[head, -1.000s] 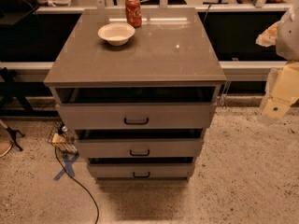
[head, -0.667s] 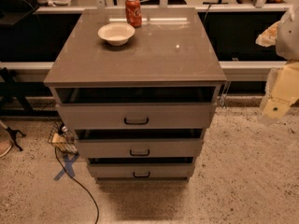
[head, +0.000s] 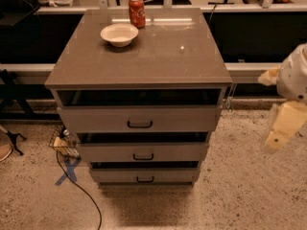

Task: Open bottom drawer

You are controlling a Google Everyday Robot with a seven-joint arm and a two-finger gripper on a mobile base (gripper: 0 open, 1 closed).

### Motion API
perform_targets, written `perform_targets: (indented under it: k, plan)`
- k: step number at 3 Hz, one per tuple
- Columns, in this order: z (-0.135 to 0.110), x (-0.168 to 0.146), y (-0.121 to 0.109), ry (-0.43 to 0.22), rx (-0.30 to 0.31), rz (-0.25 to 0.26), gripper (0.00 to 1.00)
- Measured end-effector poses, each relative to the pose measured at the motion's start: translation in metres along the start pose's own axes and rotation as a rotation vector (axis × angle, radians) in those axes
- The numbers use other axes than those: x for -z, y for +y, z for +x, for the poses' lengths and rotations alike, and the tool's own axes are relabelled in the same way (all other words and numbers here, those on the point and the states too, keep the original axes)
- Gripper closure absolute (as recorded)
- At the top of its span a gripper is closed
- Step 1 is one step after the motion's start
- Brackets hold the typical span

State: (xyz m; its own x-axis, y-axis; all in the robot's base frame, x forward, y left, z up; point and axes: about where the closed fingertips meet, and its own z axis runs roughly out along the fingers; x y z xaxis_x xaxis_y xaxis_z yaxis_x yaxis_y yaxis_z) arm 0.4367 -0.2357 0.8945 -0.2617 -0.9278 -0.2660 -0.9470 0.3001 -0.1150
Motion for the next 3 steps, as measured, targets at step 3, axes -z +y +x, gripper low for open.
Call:
perform_targets:
  k: [3]
  plan:
    - [0.043,-0.131,0.018,-0.118,-0.029,-0.136,0.0]
